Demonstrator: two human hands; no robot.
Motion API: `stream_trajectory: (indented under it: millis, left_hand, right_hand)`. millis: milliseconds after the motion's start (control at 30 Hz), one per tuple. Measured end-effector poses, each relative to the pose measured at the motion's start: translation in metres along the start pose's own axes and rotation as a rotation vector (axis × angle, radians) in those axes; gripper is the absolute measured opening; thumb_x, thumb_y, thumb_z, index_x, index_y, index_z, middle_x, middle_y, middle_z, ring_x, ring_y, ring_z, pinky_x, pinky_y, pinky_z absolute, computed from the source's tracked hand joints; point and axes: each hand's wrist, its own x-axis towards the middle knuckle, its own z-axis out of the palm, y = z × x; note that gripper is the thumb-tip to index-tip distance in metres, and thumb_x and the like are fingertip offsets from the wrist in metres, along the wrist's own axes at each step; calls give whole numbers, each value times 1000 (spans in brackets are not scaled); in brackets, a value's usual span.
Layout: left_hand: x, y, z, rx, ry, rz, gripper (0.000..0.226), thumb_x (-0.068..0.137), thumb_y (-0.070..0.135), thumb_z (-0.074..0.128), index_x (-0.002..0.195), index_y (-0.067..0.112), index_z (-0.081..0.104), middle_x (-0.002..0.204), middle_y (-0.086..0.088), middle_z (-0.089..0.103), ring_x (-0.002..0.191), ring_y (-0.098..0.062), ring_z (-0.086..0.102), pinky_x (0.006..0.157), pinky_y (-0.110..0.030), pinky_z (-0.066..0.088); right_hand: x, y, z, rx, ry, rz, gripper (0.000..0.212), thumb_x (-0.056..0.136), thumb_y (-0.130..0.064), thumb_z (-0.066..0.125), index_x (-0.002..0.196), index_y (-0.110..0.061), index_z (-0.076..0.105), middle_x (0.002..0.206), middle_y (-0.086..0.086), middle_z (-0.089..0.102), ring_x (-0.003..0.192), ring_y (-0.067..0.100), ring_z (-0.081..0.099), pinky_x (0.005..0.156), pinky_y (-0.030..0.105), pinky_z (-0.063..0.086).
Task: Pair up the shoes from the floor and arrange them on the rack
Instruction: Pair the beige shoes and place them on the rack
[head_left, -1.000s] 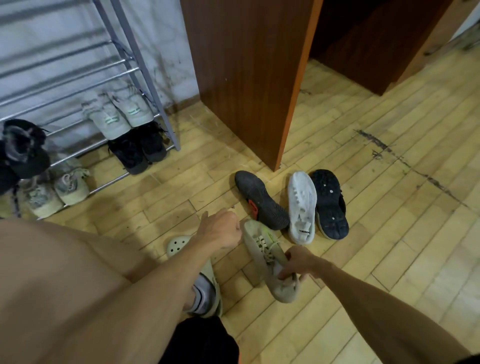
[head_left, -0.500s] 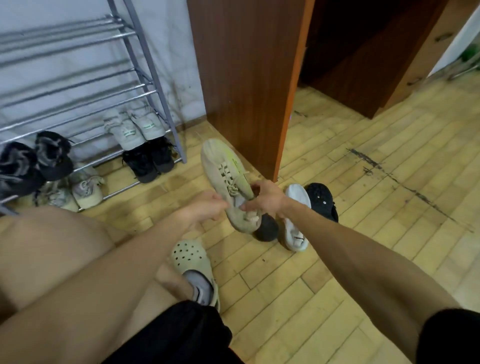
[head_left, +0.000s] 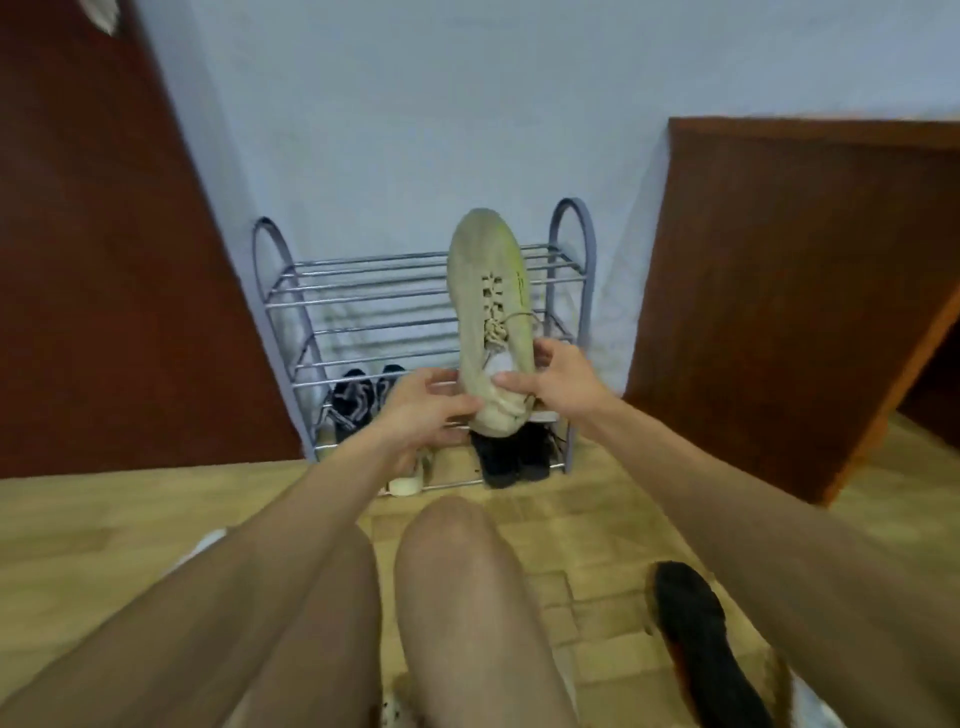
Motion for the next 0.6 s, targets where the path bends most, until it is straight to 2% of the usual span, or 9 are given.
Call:
stream_trajectory:
  millis: [67, 133, 233, 300, 367, 500, 600]
  left_hand:
    - [-5, 2, -37, -57, 68, 21, 47, 79, 7, 74, 123, 9, 58, 105, -11, 70, 91, -22, 70, 80, -35, 60]
    - [-13, -3, -73, -80, 116, 31, 43, 78, 6, 74, 119, 10, 60, 98, -10, 71, 90, -21, 70, 75, -30, 60]
    - [-30, -22, -123, -107, 205, 21, 43, 74, 4, 78, 111, 14, 58, 85, -3, 69, 82, -19, 69, 77, -35, 60]
    - [-43, -40, -154, -125, 258, -10, 45, 74, 5, 78, 114, 11, 58, 94, -9, 70, 84, -21, 70, 78, -36, 60]
    - [-54, -61, -186, -147, 295, -54, 50, 76, 8, 78, 121, 5, 57, 105, -15, 70, 88, -23, 70, 78, -35, 60]
    - [-78, -104, -230, -162, 338, -131, 56, 79, 14, 75, 129, 6, 53, 106, -15, 70, 82, -18, 68, 74, -30, 56]
    - [-96, -147, -262, -168, 363, -227, 51, 83, 18, 71, 130, 9, 52, 105, -15, 70, 83, -18, 68, 79, -30, 55]
  right_hand:
    - [16, -10, 35, -29, -64, -10, 42, 75, -20, 82, 112, -22, 63, 104, -2, 71, 98, 17, 69, 85, 37, 58]
    - [28, -16, 70, -46, -161, 9, 52, 74, -26, 82, 122, -28, 61, 107, 0, 73, 98, 19, 70, 87, 44, 58]
    - [35, -27, 123, -68, -329, 43, 59, 78, -18, 80, 130, -30, 55, 109, 5, 73, 96, 25, 72, 81, 48, 60]
    - [38, -33, 164, -87, -400, 79, 61, 77, -11, 80, 131, -25, 54, 112, 7, 72, 99, 28, 70, 81, 51, 59]
    - [40, -36, 206, -131, -447, 105, 56, 77, -9, 80, 126, -18, 56, 113, 8, 70, 100, 30, 69, 80, 51, 59]
    - [39, -25, 277, -216, -506, 191, 43, 76, -13, 81, 115, -6, 65, 107, 11, 72, 95, 28, 71, 77, 46, 61]
    - [31, 1, 332, -241, -533, 273, 64, 70, -15, 85, 127, -6, 58, 115, 11, 70, 97, 28, 70, 74, 48, 61]
